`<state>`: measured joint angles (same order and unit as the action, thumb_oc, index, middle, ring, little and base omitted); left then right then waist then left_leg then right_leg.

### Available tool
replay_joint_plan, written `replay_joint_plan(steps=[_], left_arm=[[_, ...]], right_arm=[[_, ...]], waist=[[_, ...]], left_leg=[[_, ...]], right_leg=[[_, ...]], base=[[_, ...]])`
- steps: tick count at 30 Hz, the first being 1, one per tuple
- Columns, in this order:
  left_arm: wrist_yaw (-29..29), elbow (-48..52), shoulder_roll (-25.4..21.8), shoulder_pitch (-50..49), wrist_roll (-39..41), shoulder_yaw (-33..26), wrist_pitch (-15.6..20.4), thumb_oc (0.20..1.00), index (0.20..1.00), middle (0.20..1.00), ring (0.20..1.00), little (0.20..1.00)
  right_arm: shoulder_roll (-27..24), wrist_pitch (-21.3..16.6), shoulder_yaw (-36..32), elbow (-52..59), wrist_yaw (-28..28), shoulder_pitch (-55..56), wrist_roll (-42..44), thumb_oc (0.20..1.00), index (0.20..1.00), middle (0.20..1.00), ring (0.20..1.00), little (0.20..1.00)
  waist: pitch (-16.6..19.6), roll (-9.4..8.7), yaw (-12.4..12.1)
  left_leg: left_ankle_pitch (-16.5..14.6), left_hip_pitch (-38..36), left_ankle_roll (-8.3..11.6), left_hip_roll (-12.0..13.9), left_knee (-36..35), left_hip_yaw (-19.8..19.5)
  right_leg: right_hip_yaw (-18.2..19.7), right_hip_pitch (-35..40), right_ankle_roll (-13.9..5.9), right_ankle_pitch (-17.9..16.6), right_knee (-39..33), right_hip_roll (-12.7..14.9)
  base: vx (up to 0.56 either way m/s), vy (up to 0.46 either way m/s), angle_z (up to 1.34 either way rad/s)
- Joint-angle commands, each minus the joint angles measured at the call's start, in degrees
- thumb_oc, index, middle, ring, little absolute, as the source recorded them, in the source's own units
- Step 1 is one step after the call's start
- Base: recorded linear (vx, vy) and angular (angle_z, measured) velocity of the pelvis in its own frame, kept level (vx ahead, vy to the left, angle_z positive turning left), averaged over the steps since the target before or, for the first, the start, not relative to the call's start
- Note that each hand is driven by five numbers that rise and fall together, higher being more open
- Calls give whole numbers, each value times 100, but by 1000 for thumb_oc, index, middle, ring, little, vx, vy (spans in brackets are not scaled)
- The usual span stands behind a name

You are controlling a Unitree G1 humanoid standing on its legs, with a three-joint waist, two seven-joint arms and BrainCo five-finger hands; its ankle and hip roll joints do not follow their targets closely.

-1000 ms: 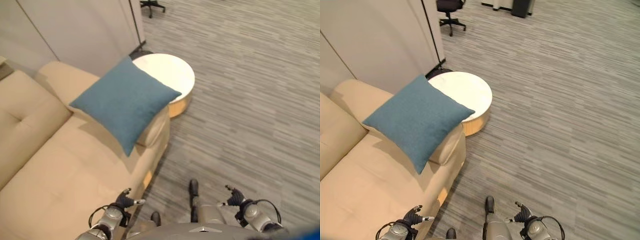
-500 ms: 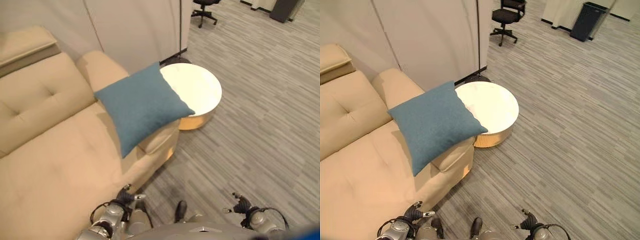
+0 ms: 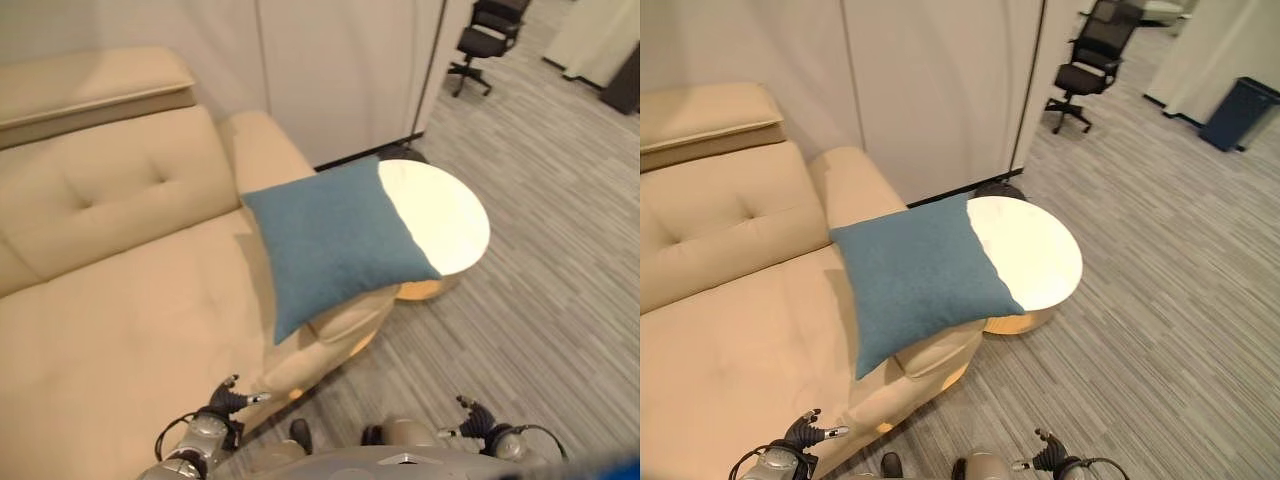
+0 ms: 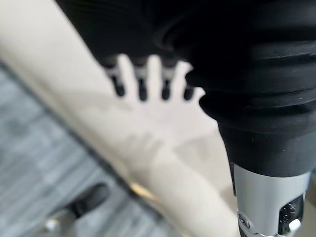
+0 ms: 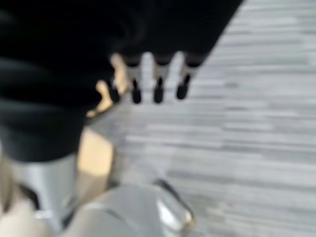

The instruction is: Pick up all the scattered cushions and arrange them neatly on the sofa.

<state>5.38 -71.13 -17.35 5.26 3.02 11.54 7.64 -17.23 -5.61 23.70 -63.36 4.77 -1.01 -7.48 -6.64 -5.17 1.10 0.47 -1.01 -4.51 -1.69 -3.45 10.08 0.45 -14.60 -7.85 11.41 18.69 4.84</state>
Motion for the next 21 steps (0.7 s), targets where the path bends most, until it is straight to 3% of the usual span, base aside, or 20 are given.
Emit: replay_joint_plan(steps=[1,7,12,14,16,21], left_arm=[[176,139,-103,133,30,43,186,1000,1000,1000,1000,1000],[212,156,-124,34,133,-96,189,1000,1000,1000,1000,1000],[292,304,-232,-5,295,-226,228,1000,1000,1000,1000,1000],[334,466,-308,36,372,-246,244,1000,1000,1000,1000,1000],[404,748,-415,59,548,-356,300,1000,1000,1000,1000,1000],[527,1648,-692,-36,997,-824,435,1000,1000,1000,1000,1000]], right_arm=[[-94,-89,8,86,56,-102,64,1000,1000,1000,1000,1000],[-162,-132,-32,197,58,23,70,1000,1000,1000,1000,1000],[-361,-169,-243,261,190,225,120,1000,1000,1000,1000,1000],[-475,-163,-349,324,247,296,80,1000,1000,1000,1000,1000],[-679,-163,-637,405,338,449,165,1000,1000,1000,1000,1000],[-1267,-199,-1357,1215,494,550,436,1000,1000,1000,1000,1000]], waist=[[-104,-146,248],[61,-234,184],[204,-250,261],[160,-291,297],[92,-318,406],[12,-325,465]], left_leg=[[-588,27,412,53,669,-253],[-601,32,542,88,748,-440],[-381,-34,777,357,425,-442],[-365,51,851,450,471,-363],[-389,148,909,588,645,-45],[-400,218,877,622,614,150]], right_leg=[[199,480,-131,-1177,-1223,55],[-89,823,-50,-1186,-1448,79],[-404,1183,79,-1074,-1852,-52],[-523,1204,105,-1048,-1901,-59],[-689,1255,126,-1038,-1969,-54],[-554,1126,90,-1141,-2031,-79]], base=[[163,-120,127],[108,-143,60],[61,-181,40],[-34,-132,30],[-59,-76,31],[-27,-10,-11]])
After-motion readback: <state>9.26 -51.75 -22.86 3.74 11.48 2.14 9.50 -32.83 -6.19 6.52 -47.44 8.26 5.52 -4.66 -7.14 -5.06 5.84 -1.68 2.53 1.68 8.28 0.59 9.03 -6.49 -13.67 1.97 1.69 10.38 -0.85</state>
